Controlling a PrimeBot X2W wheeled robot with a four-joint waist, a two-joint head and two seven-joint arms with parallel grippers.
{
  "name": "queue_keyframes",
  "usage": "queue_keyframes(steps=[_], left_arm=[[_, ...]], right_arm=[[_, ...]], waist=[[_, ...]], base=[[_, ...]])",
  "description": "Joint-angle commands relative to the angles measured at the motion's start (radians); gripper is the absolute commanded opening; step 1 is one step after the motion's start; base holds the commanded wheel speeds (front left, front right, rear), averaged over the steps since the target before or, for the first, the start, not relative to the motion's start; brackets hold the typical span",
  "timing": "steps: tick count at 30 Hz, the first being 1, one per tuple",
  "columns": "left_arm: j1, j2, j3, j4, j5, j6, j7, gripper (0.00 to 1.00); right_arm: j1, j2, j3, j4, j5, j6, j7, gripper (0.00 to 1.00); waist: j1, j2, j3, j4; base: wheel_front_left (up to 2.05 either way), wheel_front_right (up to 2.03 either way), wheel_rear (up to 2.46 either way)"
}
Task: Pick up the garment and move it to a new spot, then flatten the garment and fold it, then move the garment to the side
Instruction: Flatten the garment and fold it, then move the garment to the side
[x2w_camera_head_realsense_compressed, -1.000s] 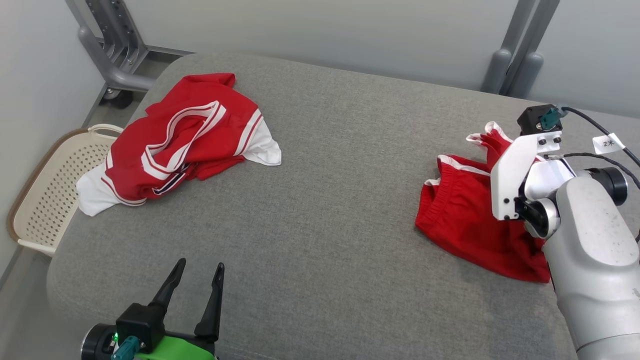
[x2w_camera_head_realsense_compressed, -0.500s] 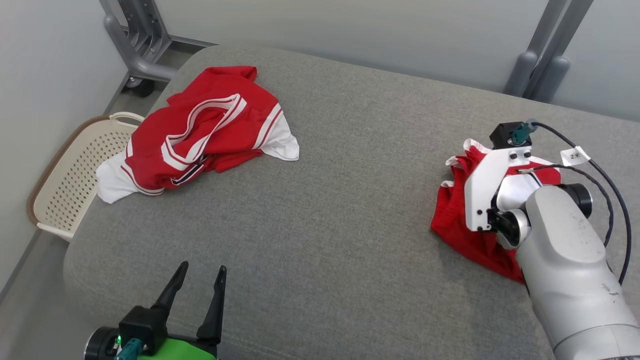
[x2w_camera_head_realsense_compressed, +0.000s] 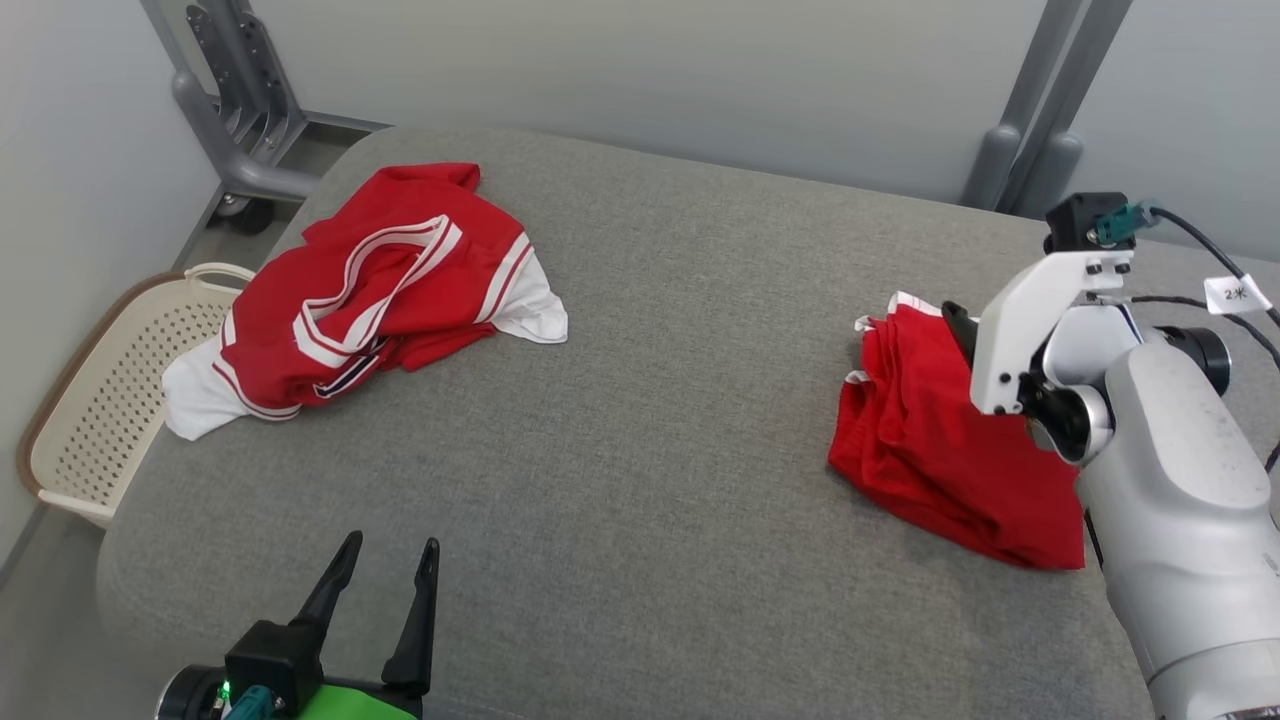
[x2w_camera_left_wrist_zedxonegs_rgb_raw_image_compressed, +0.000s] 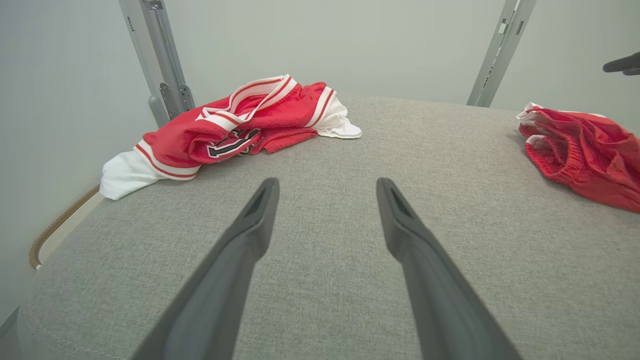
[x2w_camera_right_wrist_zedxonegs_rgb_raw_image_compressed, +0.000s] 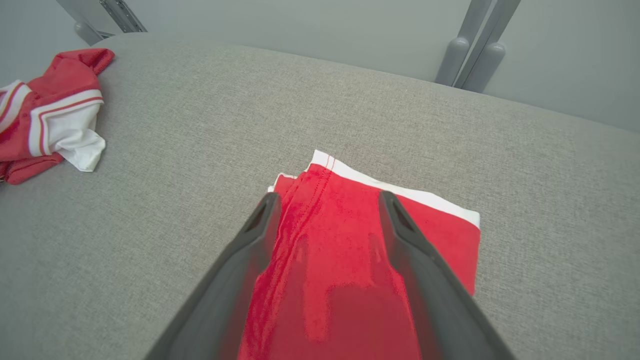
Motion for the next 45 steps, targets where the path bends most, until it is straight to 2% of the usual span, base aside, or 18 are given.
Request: queue_keyframes(steps=[1,5,6,7,8,10,11,12,13,14,30,45], left_arm=[[0.009,0.008,0.001,-0.004,-0.004,0.004,0.0,1.0],[0.015,0.009,-0.004,-0.007,-0.007,0.005,0.003,1.0],[0.017,0.009,-0.005,-0.008,-0.008,0.007,0.003,1.0],[0.018,0.01,-0.006,-0.008,-0.009,0.007,0.003,1.0],[0.017,0.01,-0.007,-0.009,-0.008,0.008,0.003,1.0],[0.015,0.01,-0.008,-0.01,-0.01,0.01,0.003,1.0],[0.014,0.011,-0.009,-0.01,-0.01,0.01,0.003,1.0],[0.014,0.011,-0.009,-0.01,-0.01,0.01,0.003,1.0],[0.014,0.012,-0.009,-0.01,-0.011,0.01,0.003,1.0],[0.016,0.013,-0.01,-0.009,-0.011,0.01,0.003,1.0],[0.002,0.032,-0.026,-0.024,-0.012,0.008,0.013,1.0],[-0.042,0.029,-0.034,-0.024,-0.017,0.01,0.007,1.0]], right_arm=[[0.03,-0.01,-0.002,-0.005,-0.015,-0.001,-0.012,1.0],[0.083,-0.044,-0.019,-0.006,-0.045,-0.001,-0.039,1.0],[0.097,-0.046,-0.026,-0.005,-0.051,-0.001,-0.045,0.95],[0.121,-0.048,-0.041,-0.006,-0.064,-0.001,-0.056,0.75],[0.132,-0.051,-0.049,-0.007,-0.072,-0.001,-0.061,0.63],[0.154,-0.056,-0.07,-0.007,-0.088,-0.001,-0.072,0.41],[0.165,-0.054,-0.083,-0.005,-0.093,-0.001,-0.073,0.38],[0.165,-0.054,-0.083,-0.005,-0.093,-0.001,-0.073,0.38],[0.176,-0.049,-0.098,-0.002,-0.095,-0.001,-0.073,0.73],[0.184,-0.044,-0.117,0.001,-0.097,-0.001,-0.07,1.0],[0.199,0.02,-0.288,0.01,-0.162,-0.001,-0.086,1.0],[0.129,0.064,-0.393,0.122,-0.189,-0.001,-0.096,1.0]], waist=[[0.0,0.0,-0.016,-0.019],[0.0,0.0,-0.025,-0.036],[0.0,0.0,-0.026,-0.04],[0.0,0.0,-0.026,-0.044],[0.0,0.0,-0.025,-0.046],[0.0,0.0,-0.023,-0.049],[0.0,0.0,-0.022,-0.05],[0.0,0.0,-0.022,-0.05],[0.0,0.0,-0.023,-0.05],[0.0,0.0,-0.024,-0.051],[0.0,0.0,0.013,-0.029],[0.0,0.0,0.11,0.0]], base=[[0.0,0.0,0.0],[0.0,0.0,0.0],[0.0,0.0,0.0],[0.0,0.0,0.0],[0.0,0.0,0.0],[0.0,0.0,0.0],[0.0,0.0,0.0],[0.0,0.0,0.0],[0.0,0.0,0.0],[0.0,0.0,0.0],[0.0,0.0,0.0],[0.0,0.0,0.0]])
